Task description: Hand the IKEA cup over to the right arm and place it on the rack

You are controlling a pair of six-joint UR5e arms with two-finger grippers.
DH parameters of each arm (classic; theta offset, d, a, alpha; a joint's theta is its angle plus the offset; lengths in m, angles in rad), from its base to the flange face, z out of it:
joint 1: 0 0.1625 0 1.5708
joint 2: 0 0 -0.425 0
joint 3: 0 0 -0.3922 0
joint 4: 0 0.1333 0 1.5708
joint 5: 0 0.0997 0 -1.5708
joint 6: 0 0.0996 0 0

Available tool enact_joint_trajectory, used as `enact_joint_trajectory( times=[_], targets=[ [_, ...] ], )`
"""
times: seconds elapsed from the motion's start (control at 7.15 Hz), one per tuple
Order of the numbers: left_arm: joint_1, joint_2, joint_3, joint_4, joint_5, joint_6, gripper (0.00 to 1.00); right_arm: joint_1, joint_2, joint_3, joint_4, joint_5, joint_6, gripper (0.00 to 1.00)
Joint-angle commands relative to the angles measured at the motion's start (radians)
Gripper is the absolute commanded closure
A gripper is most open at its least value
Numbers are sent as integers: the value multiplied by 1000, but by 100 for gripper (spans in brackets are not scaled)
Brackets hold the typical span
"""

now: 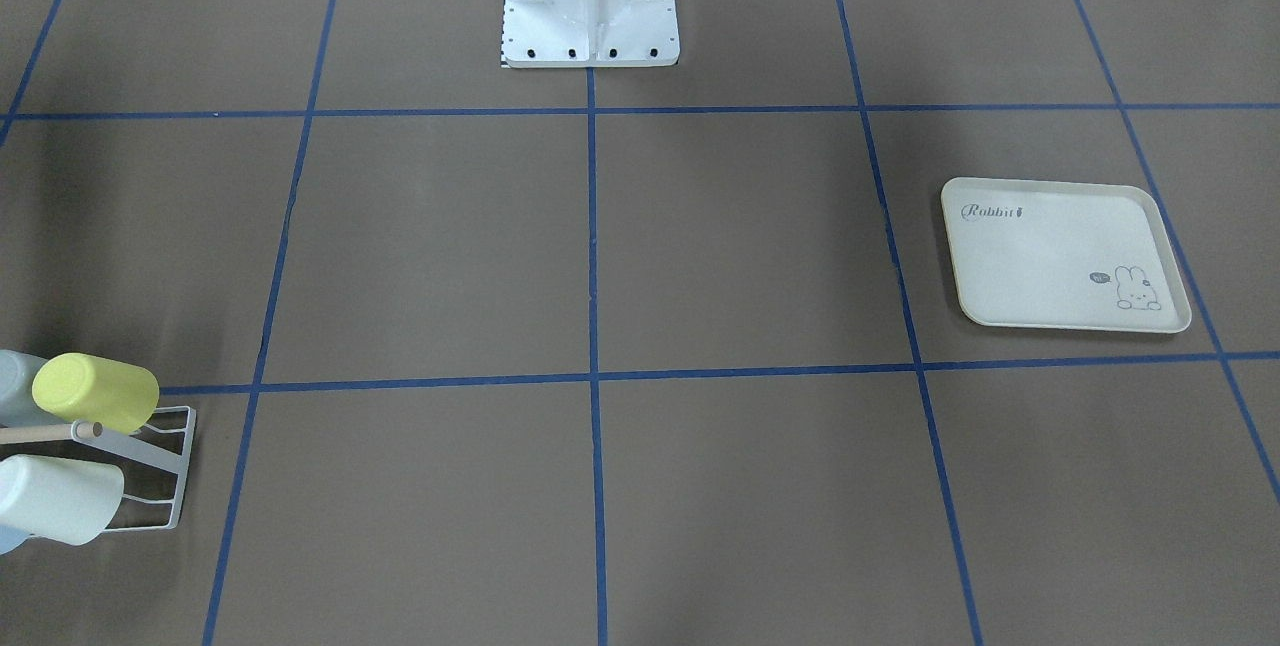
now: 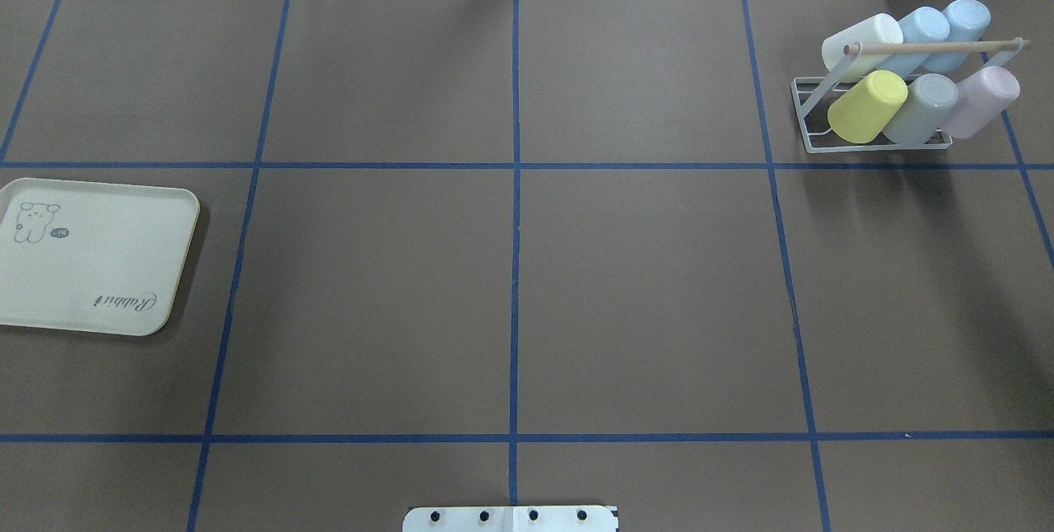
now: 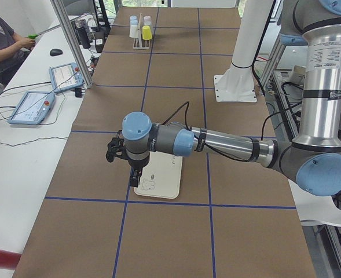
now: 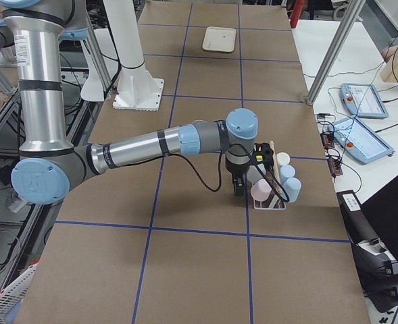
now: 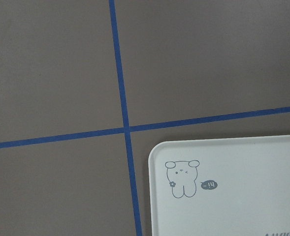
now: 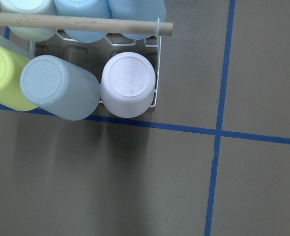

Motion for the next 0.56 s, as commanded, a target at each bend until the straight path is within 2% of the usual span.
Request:
enact_joint_trajectory(
  times=[0.0,0.42],
  targets=[
    [-5,17,-32,4,-1,0,0,-4,-5,-1,-1,-32,-1,1],
    [-2,44,-49,1,1,2,0,-7,-21,-1,-1,-37,-1,1]
  ],
)
